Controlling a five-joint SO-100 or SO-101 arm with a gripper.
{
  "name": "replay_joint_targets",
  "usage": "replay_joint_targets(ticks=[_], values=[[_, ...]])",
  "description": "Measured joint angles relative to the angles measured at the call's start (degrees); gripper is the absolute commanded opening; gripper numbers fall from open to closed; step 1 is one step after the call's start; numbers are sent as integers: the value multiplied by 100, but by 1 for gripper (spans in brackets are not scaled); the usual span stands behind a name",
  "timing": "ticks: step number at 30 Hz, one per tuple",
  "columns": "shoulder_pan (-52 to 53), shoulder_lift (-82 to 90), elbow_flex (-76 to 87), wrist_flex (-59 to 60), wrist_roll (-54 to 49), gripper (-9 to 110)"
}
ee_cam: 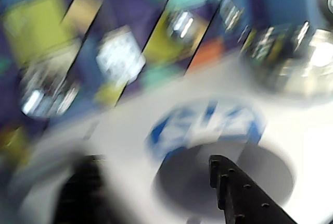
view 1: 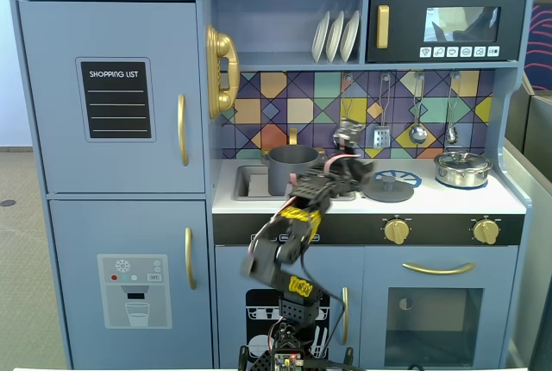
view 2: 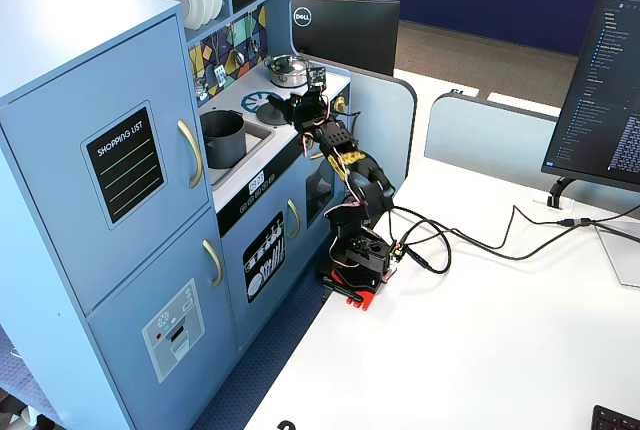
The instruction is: Take off the lid from the gray recipient and place it on the counter
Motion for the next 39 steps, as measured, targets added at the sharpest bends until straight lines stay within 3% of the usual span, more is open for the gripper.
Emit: replay_joint_targets(ticks=[5,9,25,39], values=[[-940,1538,290,2953,-237,0],[-1512,2259,1143,4096,-527,0],[-2795,3639,4702,5054,-1037,0],[-2997,3727,4878,5467,-826,3]])
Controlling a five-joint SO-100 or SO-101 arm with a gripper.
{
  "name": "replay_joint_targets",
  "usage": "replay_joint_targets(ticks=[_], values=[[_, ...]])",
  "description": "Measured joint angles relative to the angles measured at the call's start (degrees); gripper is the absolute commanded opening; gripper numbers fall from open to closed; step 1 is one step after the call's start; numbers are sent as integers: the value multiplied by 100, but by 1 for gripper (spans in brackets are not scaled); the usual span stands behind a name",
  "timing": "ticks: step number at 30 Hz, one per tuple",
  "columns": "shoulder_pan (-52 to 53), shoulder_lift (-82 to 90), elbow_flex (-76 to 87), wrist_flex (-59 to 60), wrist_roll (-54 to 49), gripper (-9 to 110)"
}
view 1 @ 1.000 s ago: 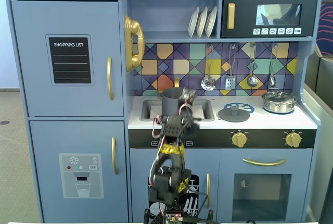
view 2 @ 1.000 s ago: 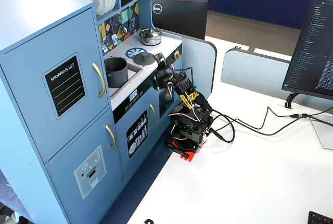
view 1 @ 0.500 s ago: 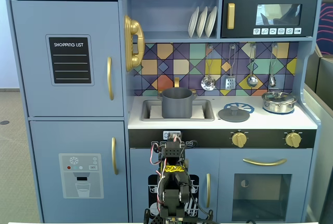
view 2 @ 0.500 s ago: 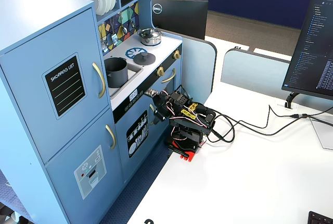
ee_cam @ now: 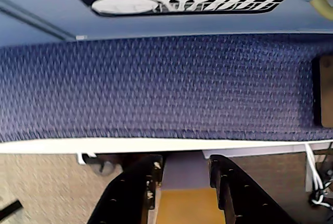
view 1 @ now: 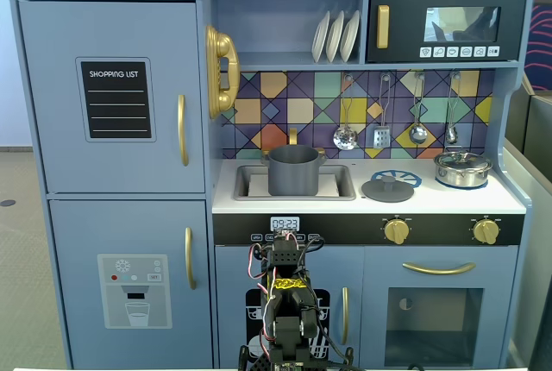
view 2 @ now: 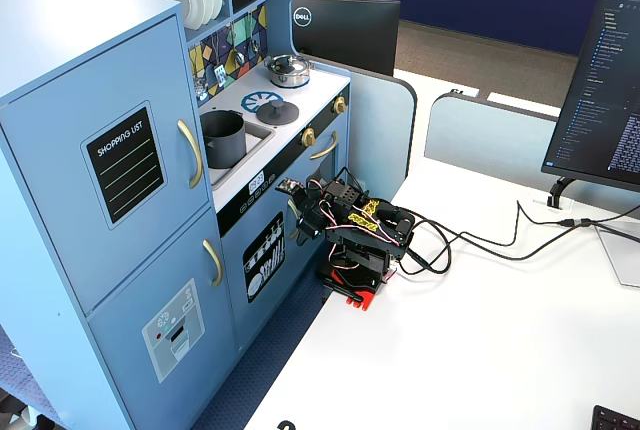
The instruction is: Take off the lid from the gray recipient and place it on the counter
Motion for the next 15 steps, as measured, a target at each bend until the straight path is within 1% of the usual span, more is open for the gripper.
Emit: replay_joint_targets(ticks=[15], values=[[9,0,0,0,53,4]])
